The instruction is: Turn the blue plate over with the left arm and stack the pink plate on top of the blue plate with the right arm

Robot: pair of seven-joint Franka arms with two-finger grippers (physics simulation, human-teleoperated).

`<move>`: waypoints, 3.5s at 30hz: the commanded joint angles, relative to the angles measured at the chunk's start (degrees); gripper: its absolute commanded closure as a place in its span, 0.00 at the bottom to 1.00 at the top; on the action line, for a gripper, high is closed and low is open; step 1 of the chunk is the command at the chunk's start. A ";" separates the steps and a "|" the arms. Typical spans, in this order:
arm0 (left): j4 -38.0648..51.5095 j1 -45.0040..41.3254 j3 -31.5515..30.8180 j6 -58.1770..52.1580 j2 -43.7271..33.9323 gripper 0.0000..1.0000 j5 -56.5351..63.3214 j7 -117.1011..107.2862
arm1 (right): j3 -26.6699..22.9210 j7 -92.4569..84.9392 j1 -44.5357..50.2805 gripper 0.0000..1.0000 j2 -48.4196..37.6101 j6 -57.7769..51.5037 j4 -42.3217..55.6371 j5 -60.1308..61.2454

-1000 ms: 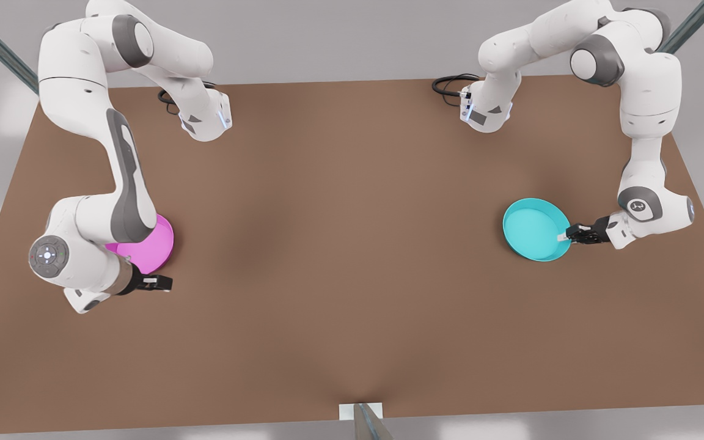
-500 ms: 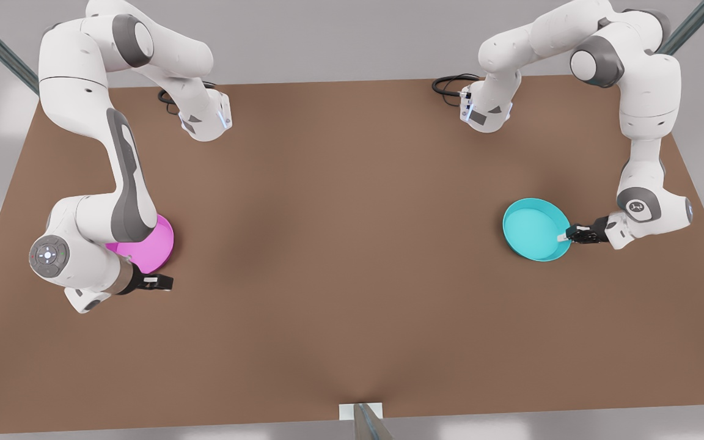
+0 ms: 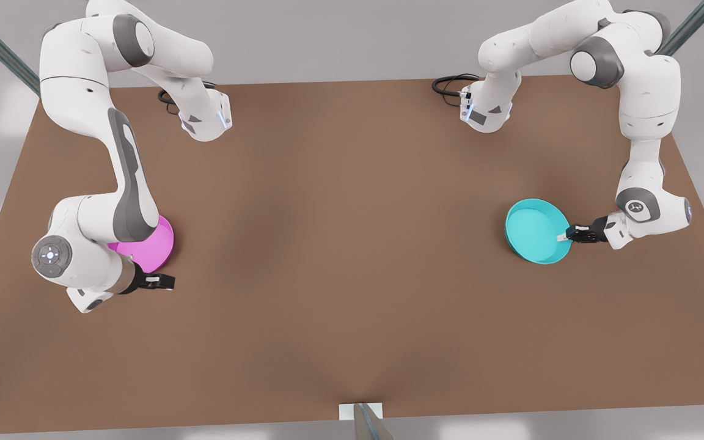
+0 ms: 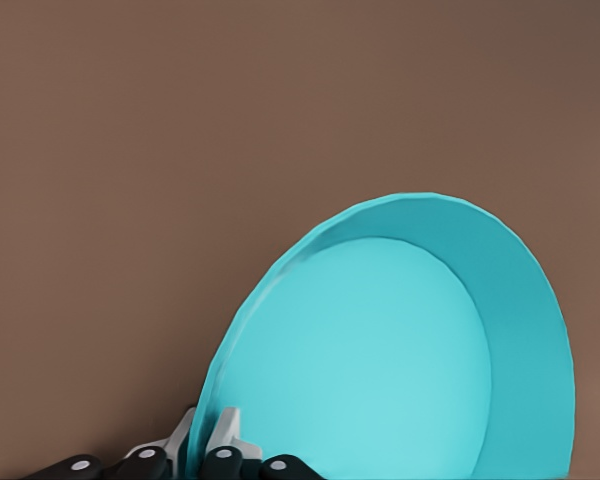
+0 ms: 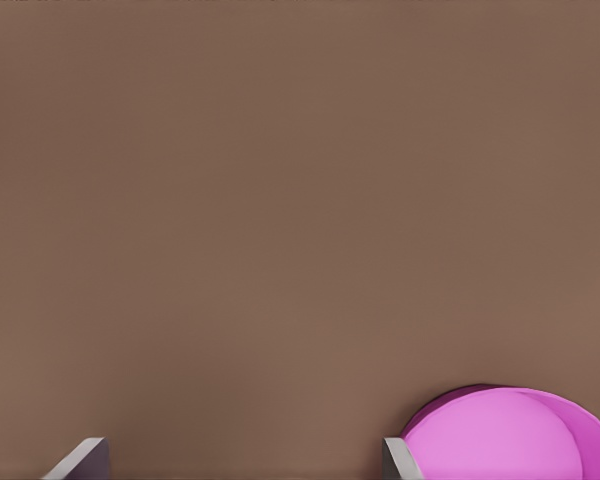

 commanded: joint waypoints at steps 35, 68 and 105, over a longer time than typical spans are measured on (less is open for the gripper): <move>29.80 -32.07 0.02 -24.42 -1.15 0.79 34.80 -55.28 | 0.62 -0.35 1.32 0.00 -0.62 -3.51 0.00 -0.09; 33.93 -81.99 0.02 -55.98 17.05 0.79 92.99 -92.11 | 6.94 -44.47 -41.04 0.00 0.35 12.13 -28.30 8.26; 45.44 -91.40 -2.70 -66.61 34.71 0.08 99.93 -94.04 | 7.03 -44.47 -40.34 0.55 6.41 19.25 -28.56 5.71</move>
